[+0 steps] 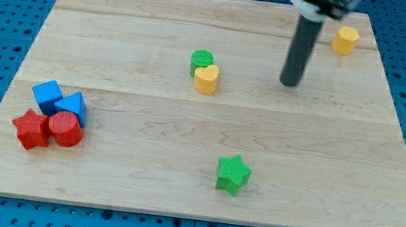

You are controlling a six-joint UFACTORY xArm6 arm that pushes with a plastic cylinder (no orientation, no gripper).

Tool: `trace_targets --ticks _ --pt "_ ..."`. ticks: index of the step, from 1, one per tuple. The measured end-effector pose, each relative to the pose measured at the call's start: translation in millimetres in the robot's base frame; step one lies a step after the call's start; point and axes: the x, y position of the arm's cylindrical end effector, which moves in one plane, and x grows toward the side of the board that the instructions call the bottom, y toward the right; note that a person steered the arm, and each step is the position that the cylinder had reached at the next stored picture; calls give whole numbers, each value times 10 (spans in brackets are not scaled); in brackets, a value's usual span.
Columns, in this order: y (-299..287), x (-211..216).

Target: Move the green star closer to the yellow heart

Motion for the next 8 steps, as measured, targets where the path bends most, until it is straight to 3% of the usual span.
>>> trace_targets --ticks 2,3,5,7,8 --pt "428 1435" --pt "358 1749" --pt "-169 2034" --pt "-864 1460" --pt "-987 1682"
